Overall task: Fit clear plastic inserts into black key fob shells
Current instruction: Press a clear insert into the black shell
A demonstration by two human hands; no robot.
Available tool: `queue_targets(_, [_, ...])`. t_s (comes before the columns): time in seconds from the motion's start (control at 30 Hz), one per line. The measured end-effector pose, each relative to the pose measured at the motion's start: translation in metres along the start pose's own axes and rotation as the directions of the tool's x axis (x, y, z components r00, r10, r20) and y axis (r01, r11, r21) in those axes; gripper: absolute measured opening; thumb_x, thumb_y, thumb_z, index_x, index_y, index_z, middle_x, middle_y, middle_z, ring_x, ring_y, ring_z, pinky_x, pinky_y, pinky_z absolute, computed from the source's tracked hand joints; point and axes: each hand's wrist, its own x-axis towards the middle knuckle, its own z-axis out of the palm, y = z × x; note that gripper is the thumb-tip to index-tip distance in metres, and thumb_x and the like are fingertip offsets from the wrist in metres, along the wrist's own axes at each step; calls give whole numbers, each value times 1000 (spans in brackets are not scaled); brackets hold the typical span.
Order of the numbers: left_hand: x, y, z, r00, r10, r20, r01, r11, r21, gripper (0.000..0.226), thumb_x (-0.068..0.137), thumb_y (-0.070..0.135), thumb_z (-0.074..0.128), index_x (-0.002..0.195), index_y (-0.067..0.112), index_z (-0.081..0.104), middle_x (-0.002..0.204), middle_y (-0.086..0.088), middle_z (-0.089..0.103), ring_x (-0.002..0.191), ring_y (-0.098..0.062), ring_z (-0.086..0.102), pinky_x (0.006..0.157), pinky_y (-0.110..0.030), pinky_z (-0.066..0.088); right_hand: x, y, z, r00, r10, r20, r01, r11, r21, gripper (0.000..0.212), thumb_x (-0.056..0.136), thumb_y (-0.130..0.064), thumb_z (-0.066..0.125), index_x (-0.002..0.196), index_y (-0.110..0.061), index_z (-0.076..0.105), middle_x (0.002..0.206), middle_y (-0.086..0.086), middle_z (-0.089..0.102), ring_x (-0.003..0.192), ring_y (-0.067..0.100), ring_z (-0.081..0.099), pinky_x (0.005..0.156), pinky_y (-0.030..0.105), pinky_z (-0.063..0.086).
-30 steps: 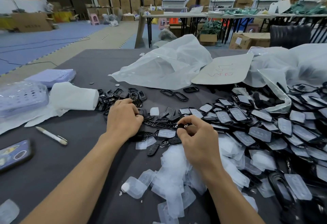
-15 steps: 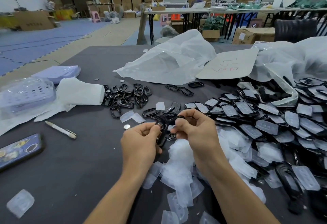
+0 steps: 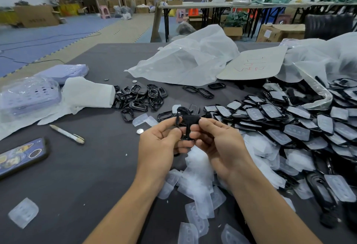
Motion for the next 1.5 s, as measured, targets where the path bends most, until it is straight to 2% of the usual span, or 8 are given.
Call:
queue_targets(0.2, [4,-3,-3,997,-25,-73,25,1000,-5,26,101,3,62,105,24,75,88,-4,81,62,-18,76,52,-22,57,1,-1,-2,1000,-12,24,11,999,43,18,82,-21,74,86,-4,71,75,12,75,58,15,71,51,20,56])
queue_targets(0.3, [5,-5,-5,994,-54,-100,58,998,37,21,100,5,63,103,20,78,83,-2,81,59,-19,75,50,-22,55,1,-4,-5,993,-113,43,117,985,-123,7,83,-3,75,83,-10,76,75,12,73,60,17,67,57,22,55])
queue_targets(0.47, [8,-9,-8,982,-96,-164,109,991,75,33,96,1,66,81,25,82,70,-1,76,50,-18,70,48,-24,57,1,-8,-8,942,-332,50,323,858,-400,42,81,20,61,73,-17,80,69,3,71,58,11,59,56,19,51])
queue_targets(0.63, [9,-12,-9,989,-30,-146,58,980,190,28,89,12,69,89,36,85,78,1,80,78,-27,78,79,-43,65,-2,-3,-3,910,-398,112,396,760,-516,32,84,10,68,78,-19,81,70,0,74,60,8,60,60,22,51])
queue_targets(0.8, [5,-7,-7,995,-60,-79,70,989,133,39,96,1,63,88,32,85,85,-2,81,79,-21,78,65,-32,63,-7,3,1,850,-504,155,470,592,-654,22,81,-1,81,78,-23,78,72,-6,77,66,10,73,66,28,61])
queue_targets(0.93, [2,-5,-4,992,-122,-24,123,990,73,36,96,-1,57,93,22,85,87,-12,80,84,-38,78,75,-50,66,-10,2,2,827,-542,148,472,527,-706,26,79,-3,84,76,-28,80,73,-14,76,71,8,74,74,32,64])
queue_targets(1.3, [-1,-7,-4,999,-33,42,26,986,165,43,89,-7,69,88,32,85,84,-2,82,76,-18,78,63,-30,63,-3,-1,-4,844,-511,163,447,500,-742,25,82,-4,81,75,-28,81,74,-10,75,74,12,72,74,36,63])
queue_targets(1.5, [2,-6,-2,987,-159,-13,159,987,36,29,95,-5,68,97,21,79,86,-2,82,65,-13,74,71,-37,67,3,-2,-8,886,-459,61,395,682,-615,21,88,-4,74,75,-19,78,64,-6,70,60,7,59,61,26,49])
